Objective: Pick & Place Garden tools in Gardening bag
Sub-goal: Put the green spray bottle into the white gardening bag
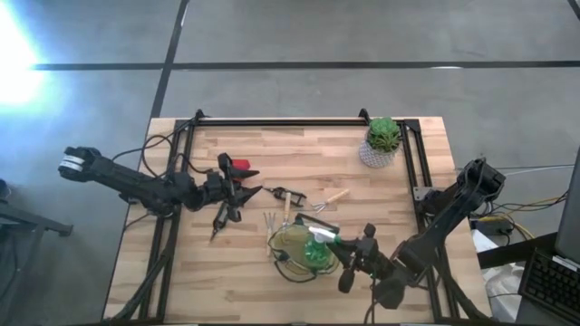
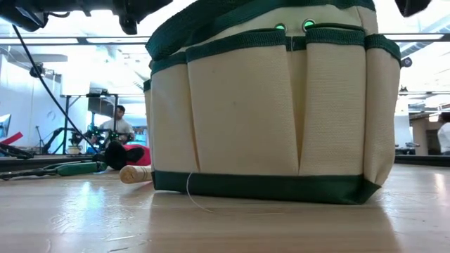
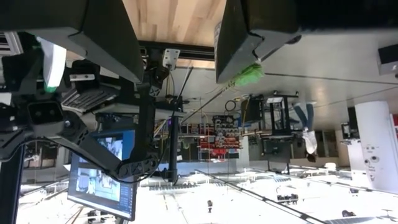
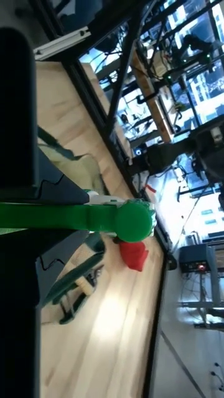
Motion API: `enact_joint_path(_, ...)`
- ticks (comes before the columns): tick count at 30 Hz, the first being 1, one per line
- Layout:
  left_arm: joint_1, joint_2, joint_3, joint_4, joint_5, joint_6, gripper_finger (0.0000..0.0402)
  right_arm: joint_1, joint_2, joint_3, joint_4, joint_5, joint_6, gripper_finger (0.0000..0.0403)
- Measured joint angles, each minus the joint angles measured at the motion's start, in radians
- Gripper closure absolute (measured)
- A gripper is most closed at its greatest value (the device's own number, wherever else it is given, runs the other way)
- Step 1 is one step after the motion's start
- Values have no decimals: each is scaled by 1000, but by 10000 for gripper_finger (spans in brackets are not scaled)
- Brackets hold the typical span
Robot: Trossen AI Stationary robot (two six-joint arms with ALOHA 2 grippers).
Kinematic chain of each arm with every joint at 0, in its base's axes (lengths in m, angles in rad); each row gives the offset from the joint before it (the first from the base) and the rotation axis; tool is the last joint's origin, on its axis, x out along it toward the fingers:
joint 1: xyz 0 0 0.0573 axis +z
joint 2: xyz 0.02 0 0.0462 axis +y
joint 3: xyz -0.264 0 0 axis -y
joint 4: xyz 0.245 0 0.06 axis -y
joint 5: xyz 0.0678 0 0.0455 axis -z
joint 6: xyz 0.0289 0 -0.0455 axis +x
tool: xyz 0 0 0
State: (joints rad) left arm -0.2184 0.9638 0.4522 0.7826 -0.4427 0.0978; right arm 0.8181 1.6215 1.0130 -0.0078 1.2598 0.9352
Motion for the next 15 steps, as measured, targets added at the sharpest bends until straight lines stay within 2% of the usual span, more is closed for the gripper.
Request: enact_joint_path(15, -1, 0, 0, -15, 0, -2, 197, 11, 0, -88, 74, -8, -2, 374)
